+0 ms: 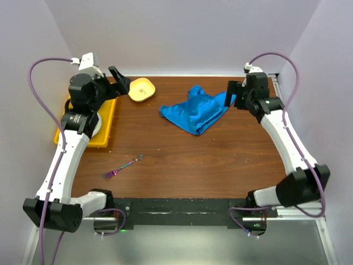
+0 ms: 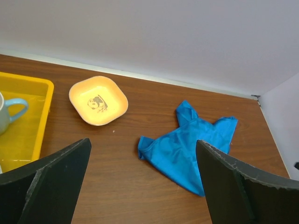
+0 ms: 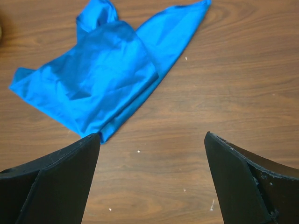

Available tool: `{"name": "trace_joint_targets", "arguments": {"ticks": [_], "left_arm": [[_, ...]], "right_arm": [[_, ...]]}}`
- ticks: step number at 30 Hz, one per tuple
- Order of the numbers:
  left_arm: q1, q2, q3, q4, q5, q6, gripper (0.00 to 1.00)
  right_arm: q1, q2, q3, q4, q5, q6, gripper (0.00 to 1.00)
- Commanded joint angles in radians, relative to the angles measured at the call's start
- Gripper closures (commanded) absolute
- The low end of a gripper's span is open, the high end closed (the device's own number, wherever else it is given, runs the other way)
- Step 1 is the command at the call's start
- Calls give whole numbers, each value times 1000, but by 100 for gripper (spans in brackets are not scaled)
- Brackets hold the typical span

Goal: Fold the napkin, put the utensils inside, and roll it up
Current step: Move the napkin to the centre of the board

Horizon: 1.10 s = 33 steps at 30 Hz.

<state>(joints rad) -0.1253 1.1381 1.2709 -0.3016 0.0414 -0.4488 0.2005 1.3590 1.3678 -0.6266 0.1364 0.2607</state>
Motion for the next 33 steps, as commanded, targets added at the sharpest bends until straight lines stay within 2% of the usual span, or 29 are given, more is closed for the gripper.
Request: {"name": "trace_joint_targets", "arguments": {"ticks": [1, 6, 8, 14, 18, 22, 25, 26, 28, 30, 32, 33], "left_arm": [[4, 48, -22, 36, 70, 4, 0], [3, 136, -68, 32, 167, -22, 0], [-8, 169, -79, 32, 192, -24, 0], [-82, 178, -171, 82, 206, -41, 0], [-103, 169, -241, 101, 219, -62, 3], [-122, 154, -292, 121, 229, -77, 4], [-132, 155, -312, 127, 235, -90, 4], [-135, 155, -318, 130, 236, -99, 4], [-145, 153, -320, 130, 238, -100, 4], [-151, 153, -317, 128, 238, -102, 5], [-155, 152, -315, 128, 238, -105, 5], [-157, 153, -315, 131, 239, -105, 5]], "right_arm": [[-1, 107, -1, 111, -30, 2, 2], [-1, 311, 103, 172, -115, 21, 2], [10, 445, 157, 171, -159, 29, 2], [88, 739, 394, 116, -147, 22, 2], [140, 856, 543, 84, -103, 3, 2], [168, 948, 629, 59, -122, 11, 5], [191, 983, 656, 61, -133, 5, 20], [204, 985, 656, 64, -133, 0, 33], [221, 973, 651, 48, -133, -17, 51], [250, 941, 613, 9, -115, -34, 77], [283, 817, 516, 34, -81, -40, 83], [293, 757, 399, 59, -77, -37, 87]]}}
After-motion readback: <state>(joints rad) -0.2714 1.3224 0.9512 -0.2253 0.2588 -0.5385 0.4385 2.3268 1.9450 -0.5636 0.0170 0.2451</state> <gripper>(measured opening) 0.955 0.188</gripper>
